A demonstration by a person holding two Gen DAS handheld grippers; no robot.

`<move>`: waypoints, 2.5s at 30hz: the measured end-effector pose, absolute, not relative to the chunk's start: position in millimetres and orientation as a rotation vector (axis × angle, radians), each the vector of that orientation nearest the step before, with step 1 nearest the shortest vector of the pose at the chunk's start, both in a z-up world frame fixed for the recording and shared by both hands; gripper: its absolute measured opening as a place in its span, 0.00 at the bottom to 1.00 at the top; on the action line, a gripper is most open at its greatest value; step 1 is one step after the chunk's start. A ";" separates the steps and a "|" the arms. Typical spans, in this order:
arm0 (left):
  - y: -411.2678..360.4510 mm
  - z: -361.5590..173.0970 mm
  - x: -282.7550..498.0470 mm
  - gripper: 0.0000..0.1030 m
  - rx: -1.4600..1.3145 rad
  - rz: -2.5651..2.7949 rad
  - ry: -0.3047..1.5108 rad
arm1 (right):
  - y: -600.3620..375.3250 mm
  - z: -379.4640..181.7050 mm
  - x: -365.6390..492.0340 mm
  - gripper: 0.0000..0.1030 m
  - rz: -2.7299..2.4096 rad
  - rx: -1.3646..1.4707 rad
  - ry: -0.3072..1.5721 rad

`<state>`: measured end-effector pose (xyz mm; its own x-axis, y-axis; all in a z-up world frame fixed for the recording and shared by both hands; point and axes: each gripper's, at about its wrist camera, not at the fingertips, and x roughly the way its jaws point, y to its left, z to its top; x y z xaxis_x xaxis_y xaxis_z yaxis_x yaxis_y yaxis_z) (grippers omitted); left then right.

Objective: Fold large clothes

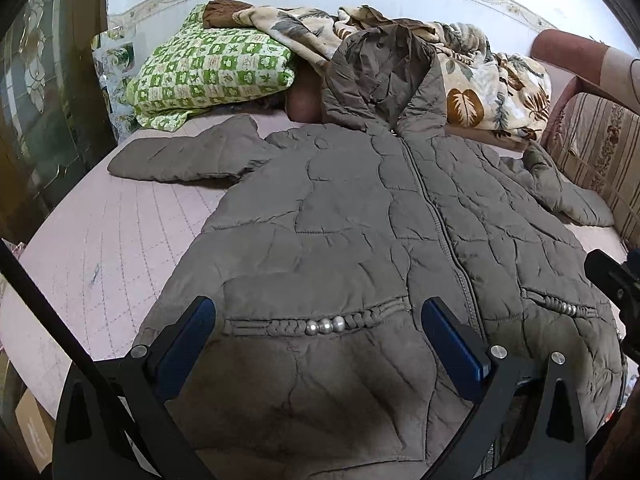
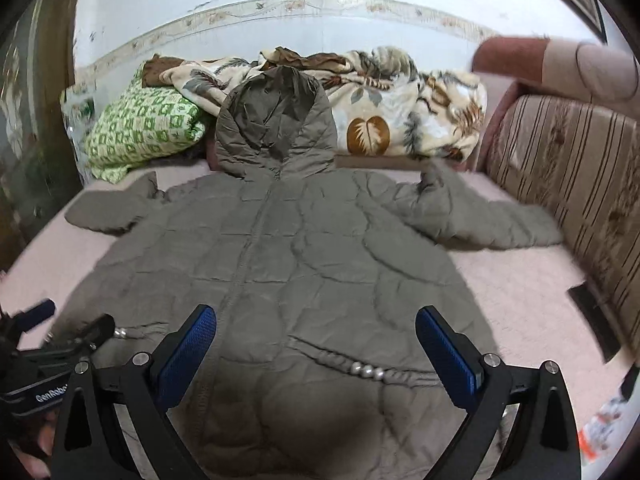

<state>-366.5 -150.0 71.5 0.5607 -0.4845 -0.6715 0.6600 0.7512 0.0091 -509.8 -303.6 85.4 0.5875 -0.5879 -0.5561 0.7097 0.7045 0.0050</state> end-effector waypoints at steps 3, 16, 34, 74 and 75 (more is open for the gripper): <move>-150.1 73.6 -370.2 1.00 0.273 -0.687 0.691 | -303.5 90.5 -510.2 0.98 -0.790 0.258 0.509; -98.0 100.3 -410.8 1.00 0.211 -0.641 0.591 | -242.1 108.7 -539.2 0.98 -0.724 0.235 0.472; -60.8 131.6 -477.6 1.00 0.222 -0.695 0.498 | -190.9 136.0 -586.2 0.98 -0.697 0.235 0.453; -56.1 153.2 -487.2 1.00 0.231 -0.675 0.501 | -193.1 146.9 -604.0 0.98 -0.702 0.276 0.446; -57.4 153.1 -486.9 1.00 0.234 -0.675 0.502 | -196.4 146.6 -604.6 0.98 -0.702 0.281 0.448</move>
<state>-486.9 -57.4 153.1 0.6682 -0.5371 -0.5148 0.6474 0.7608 0.0464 -604.6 -196.4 146.6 0.6754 -0.5559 -0.4846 0.6739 0.7322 0.0993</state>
